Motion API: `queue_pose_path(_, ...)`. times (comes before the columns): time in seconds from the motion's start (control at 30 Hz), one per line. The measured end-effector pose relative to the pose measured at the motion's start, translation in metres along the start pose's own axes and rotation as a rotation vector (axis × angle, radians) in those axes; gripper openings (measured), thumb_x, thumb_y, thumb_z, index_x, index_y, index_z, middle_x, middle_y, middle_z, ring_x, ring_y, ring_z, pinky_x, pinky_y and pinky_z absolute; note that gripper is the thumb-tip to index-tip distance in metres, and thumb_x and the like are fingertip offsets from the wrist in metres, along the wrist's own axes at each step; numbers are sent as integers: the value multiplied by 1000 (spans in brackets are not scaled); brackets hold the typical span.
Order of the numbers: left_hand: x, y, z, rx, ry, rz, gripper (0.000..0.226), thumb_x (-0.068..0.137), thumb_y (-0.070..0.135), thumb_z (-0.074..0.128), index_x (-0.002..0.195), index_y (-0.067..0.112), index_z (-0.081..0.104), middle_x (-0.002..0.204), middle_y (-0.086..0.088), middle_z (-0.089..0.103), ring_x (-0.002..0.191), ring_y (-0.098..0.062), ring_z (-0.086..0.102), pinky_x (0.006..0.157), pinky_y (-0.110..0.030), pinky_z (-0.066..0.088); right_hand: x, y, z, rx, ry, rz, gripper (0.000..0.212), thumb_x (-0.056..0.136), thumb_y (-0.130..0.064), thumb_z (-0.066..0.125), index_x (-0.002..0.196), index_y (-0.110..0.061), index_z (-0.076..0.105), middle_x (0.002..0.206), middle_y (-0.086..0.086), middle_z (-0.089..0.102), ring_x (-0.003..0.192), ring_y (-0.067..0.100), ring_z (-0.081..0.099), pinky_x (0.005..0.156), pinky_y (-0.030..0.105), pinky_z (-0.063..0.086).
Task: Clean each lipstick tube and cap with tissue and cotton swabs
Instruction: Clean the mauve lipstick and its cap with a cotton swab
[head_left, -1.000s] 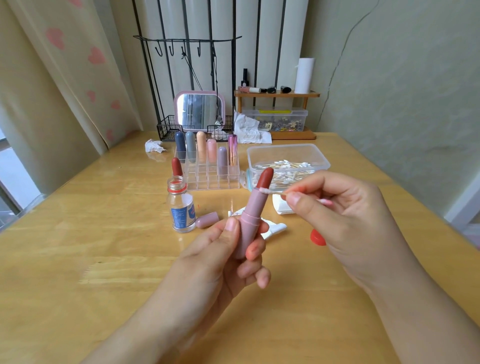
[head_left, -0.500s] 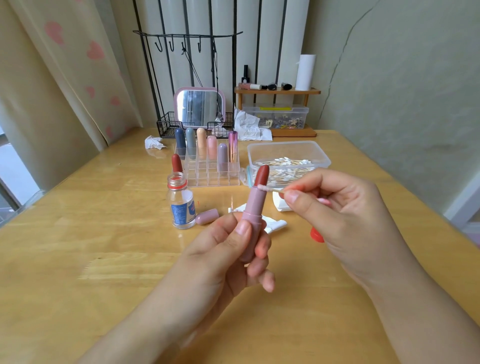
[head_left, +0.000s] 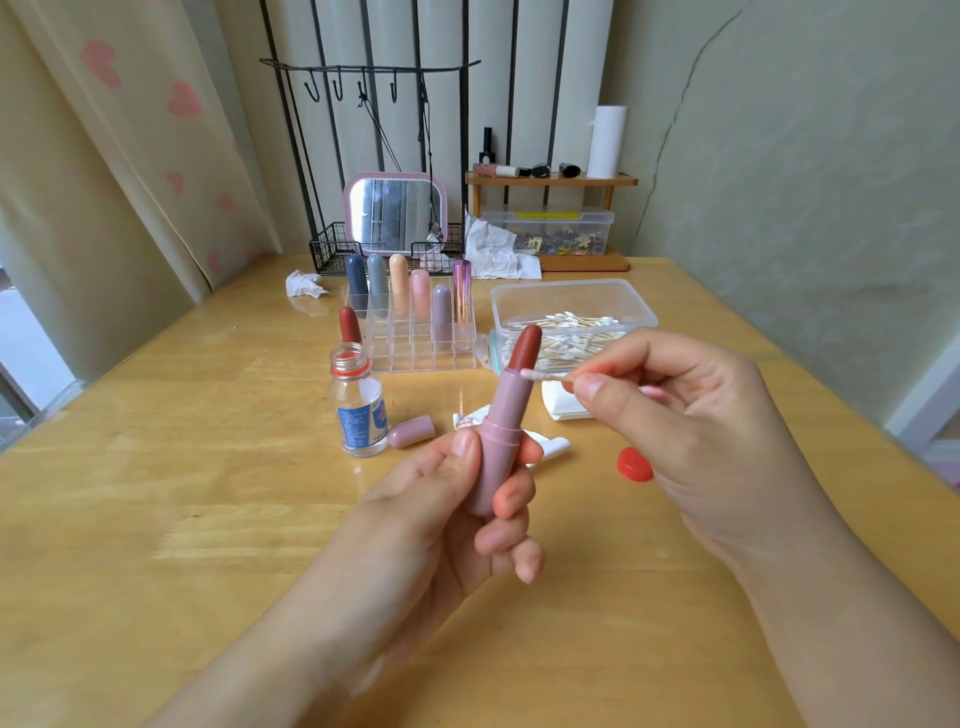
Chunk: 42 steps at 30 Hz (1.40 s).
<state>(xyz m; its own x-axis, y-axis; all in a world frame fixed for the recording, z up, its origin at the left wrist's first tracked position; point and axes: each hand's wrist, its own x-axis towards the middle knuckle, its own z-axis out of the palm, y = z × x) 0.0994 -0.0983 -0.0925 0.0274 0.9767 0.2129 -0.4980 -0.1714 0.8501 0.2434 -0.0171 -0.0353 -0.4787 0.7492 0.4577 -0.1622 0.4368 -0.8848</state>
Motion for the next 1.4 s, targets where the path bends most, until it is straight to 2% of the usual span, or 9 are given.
queue_pose_path(0.23, -2, -4, -14, 111, 26, -22, 38, 97, 40, 43, 113, 8, 57, 81, 3, 61, 65, -8, 59, 69, -36, 40, 0, 2, 1, 35, -4, -34, 13, 72, -13, 64, 60, -16, 67, 50, -8, 43, 46, 0, 36, 44, 9, 31)
queue_pose_path(0.4, 1, -5, -7, 41, 66, 2, 36, 94, 35, 41, 112, 6, 52, 73, 0, 57, 57, -9, 56, 60, -32, 43, -3, 5, 5, -66, -129, -57, 5, 74, -14, 65, 69, -14, 66, 54, 18, 36, 54, 23, 31, 51, 18, 31)
queue_pose_path(0.53, 2, -4, -5, 23, 62, 14, 34, 94, 34, 38, 111, 8, 51, 71, 0, 56, 56, -9, 55, 59, -32, 42, -3, 4, 6, -34, -31, -106, 10, 77, -14, 65, 67, -12, 65, 53, 2, 41, 49, 4, 35, 48, 10, 32)
queue_pose_path(0.6, 2, -4, -5, 26, 82, 8, 33, 92, 35, 40, 109, 8, 52, 70, 1, 56, 55, -9, 54, 59, -32, 41, -3, 4, 5, -36, -18, -115, 9, 77, -14, 65, 68, -12, 65, 52, -5, 41, 47, 1, 35, 47, 9, 32)
queue_pose_path(0.73, 0, -5, -6, 34, 69, 18, 33, 93, 35, 42, 109, 8, 54, 74, 1, 57, 58, -8, 56, 61, -32, 41, -5, 4, 6, -99, -118, -104, 7, 76, -13, 65, 68, -15, 66, 49, -1, 36, 50, 7, 34, 50, 13, 33)
queue_pose_path(0.9, 0, -5, -7, 31, 83, 21, 36, 91, 36, 47, 112, 7, 53, 76, 1, 59, 61, -8, 57, 63, -32, 41, -5, 3, 7, -129, -3, -161, 9, 78, -14, 65, 69, -13, 65, 57, 18, 43, 53, 14, 38, 51, 13, 34)
queue_pose_path(1.07, 0, -3, -6, 33, 90, 22, 39, 85, 39, 55, 107, 7, 56, 76, 3, 60, 62, -7, 58, 63, -30, 43, -8, 5, 9, -201, -84, -146, 10, 75, -14, 66, 65, -17, 64, 47, -12, 41, 48, 4, 35, 50, 11, 33)
queue_pose_path(1.27, 3, 1, -2, -201, -43, 15, 32, 81, 30, 71, 99, 4, 64, 73, -5, 51, 56, -13, 44, 58, -29, 47, -7, 4, 9, -212, 26, -199, 8, 78, -17, 66, 70, -16, 66, 56, 12, 45, 52, 10, 39, 52, 12, 34)
queue_pose_path(1.4, 2, 1, -1, -188, -31, 10, 36, 82, 28, 69, 102, 3, 52, 73, -5, 51, 56, -13, 43, 58, -29, 47, -9, 4, 9, -267, -59, -197, 11, 75, -14, 66, 65, -19, 64, 48, -13, 43, 48, 4, 37, 52, 11, 34)
